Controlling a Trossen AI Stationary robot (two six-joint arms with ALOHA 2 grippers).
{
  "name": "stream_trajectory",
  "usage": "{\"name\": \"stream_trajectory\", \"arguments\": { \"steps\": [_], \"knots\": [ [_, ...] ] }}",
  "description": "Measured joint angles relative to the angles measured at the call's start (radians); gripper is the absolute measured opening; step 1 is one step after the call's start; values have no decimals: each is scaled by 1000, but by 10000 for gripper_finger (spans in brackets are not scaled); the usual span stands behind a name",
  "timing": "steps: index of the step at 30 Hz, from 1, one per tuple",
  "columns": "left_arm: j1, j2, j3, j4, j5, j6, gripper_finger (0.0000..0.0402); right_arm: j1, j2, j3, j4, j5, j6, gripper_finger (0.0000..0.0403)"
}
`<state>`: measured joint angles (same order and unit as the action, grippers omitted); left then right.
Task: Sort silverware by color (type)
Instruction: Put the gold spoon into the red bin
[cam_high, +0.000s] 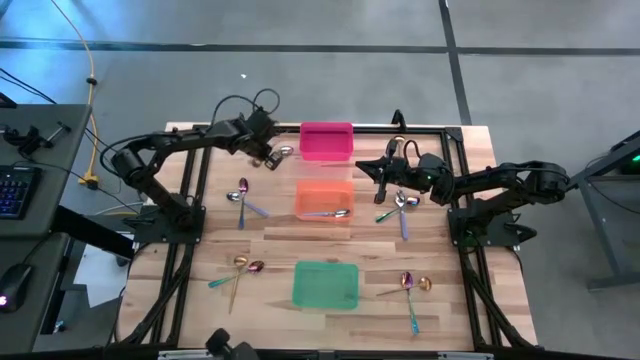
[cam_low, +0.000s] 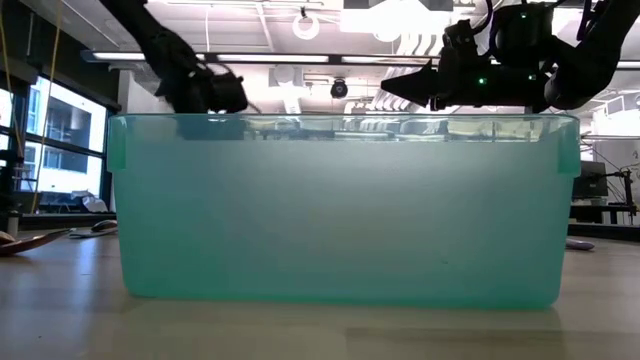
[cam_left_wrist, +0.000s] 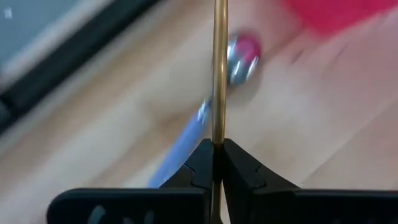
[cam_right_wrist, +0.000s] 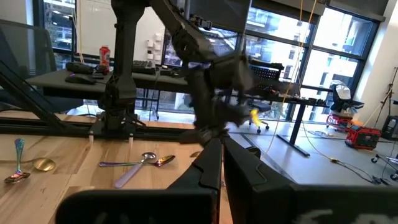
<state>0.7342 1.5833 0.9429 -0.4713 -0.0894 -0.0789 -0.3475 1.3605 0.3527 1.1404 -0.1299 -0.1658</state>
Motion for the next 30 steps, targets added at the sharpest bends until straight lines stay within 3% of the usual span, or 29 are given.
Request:
{"name": "stream_trajectory", "arguments": {
  "steps": [9, 22, 30],
  "knots": [
    [-38, 58, 231, -5, 67, 98, 4, 0, 0, 0, 0, 0, 0, 0],
    [-120, 392, 629, -39, 119, 203, 3, 0, 0, 0, 0, 0, 0, 0],
    [-118, 522, 719, -93, 121, 215, 3, 0, 0, 0, 0, 0, 0, 0]
  ]
}}
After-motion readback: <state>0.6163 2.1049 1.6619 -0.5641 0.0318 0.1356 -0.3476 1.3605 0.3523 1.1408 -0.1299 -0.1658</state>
